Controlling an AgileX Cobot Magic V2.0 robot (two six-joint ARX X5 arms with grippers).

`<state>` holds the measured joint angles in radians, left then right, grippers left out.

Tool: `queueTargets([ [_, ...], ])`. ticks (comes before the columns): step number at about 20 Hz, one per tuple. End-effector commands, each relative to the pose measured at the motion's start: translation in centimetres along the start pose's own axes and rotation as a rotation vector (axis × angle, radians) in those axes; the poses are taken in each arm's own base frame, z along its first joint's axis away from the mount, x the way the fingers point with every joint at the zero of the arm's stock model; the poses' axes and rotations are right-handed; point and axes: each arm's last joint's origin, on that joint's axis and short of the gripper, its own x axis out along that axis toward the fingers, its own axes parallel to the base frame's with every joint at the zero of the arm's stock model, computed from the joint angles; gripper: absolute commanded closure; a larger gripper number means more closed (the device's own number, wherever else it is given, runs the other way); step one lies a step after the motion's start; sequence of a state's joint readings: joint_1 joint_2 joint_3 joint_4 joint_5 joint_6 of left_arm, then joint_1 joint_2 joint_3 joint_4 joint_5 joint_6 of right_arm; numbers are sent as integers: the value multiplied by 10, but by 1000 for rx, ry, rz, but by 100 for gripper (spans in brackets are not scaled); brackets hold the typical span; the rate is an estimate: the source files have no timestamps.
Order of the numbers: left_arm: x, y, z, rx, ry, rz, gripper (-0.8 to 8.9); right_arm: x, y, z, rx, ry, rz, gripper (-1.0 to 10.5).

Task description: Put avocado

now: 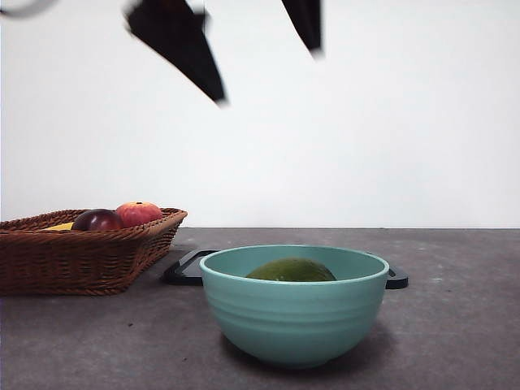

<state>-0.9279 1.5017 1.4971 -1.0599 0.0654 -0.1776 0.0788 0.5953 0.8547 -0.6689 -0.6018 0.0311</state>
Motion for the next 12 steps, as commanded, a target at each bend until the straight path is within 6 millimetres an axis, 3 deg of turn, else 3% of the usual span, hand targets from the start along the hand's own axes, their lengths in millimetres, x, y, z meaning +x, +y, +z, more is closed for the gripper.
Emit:
queueTargets([
  [1,-32,-3,-9,59,-59,28,239,-2,2,5,-5,-20,5,313],
  [7,-108,8,-70,96,-170,69,252,-2,2,2,21,14,3,313],
  [12,-146,18,-138,128,-421,43,252,-2,2,-6,68,83,1,313],
])
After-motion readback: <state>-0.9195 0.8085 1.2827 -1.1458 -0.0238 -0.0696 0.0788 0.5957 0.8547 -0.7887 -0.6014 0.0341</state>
